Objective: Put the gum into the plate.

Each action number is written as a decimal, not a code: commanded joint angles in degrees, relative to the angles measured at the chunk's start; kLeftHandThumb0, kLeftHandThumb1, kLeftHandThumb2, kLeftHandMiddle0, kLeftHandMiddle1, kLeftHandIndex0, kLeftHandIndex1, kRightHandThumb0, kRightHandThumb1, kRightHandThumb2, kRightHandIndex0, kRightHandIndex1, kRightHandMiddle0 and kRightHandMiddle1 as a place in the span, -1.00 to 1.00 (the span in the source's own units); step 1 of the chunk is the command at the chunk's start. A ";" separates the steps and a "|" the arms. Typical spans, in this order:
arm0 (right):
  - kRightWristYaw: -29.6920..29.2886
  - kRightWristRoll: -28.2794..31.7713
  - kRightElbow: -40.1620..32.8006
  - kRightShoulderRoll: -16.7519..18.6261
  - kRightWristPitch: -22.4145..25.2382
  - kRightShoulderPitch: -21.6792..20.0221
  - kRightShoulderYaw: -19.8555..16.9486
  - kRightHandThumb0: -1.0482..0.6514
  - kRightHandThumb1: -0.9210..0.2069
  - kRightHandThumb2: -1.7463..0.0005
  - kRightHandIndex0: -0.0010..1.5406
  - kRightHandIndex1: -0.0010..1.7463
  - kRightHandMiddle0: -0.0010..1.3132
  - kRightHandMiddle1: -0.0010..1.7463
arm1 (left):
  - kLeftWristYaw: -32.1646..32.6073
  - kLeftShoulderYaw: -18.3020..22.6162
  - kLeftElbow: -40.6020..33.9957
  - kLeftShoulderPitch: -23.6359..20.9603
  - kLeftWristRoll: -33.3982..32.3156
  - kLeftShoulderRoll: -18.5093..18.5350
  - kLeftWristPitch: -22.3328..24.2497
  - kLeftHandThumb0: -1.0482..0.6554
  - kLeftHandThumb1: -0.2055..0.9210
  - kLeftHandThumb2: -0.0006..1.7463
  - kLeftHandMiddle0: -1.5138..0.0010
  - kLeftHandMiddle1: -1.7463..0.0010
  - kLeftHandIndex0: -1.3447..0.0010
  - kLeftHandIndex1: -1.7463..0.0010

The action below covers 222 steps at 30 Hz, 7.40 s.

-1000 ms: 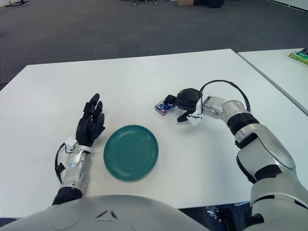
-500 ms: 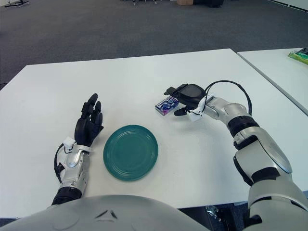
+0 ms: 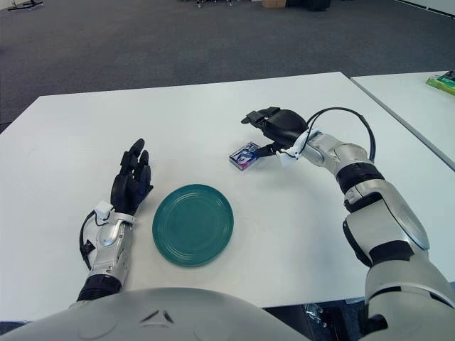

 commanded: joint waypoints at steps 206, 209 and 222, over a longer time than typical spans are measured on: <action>-19.94 -2.19 12.32 9.83 -3.50 -15.84 14.21 -0.29 -0.12 -0.35 0.46 1.00 -0.19 1.00 | 6.91 0.35 4.84 6.29 0.24 -2.33 0.51 -0.72 1.00 -0.24 0.72 1.00 1.00 0.40; -18.10 -0.90 6.91 8.65 -4.93 -16.52 11.70 -0.29 -0.11 -0.35 0.46 1.00 -0.19 1.00 | 7.49 0.48 4.99 6.19 1.09 -2.21 0.46 -0.73 1.00 -0.22 0.72 1.00 1.00 0.40; -7.88 2.48 -17.95 4.01 -7.62 -8.20 2.43 -0.30 -0.08 -0.39 0.53 1.00 -0.16 1.00 | 8.24 0.51 5.46 6.08 2.74 -1.86 0.07 -0.73 1.00 -0.18 0.72 1.00 1.00 0.43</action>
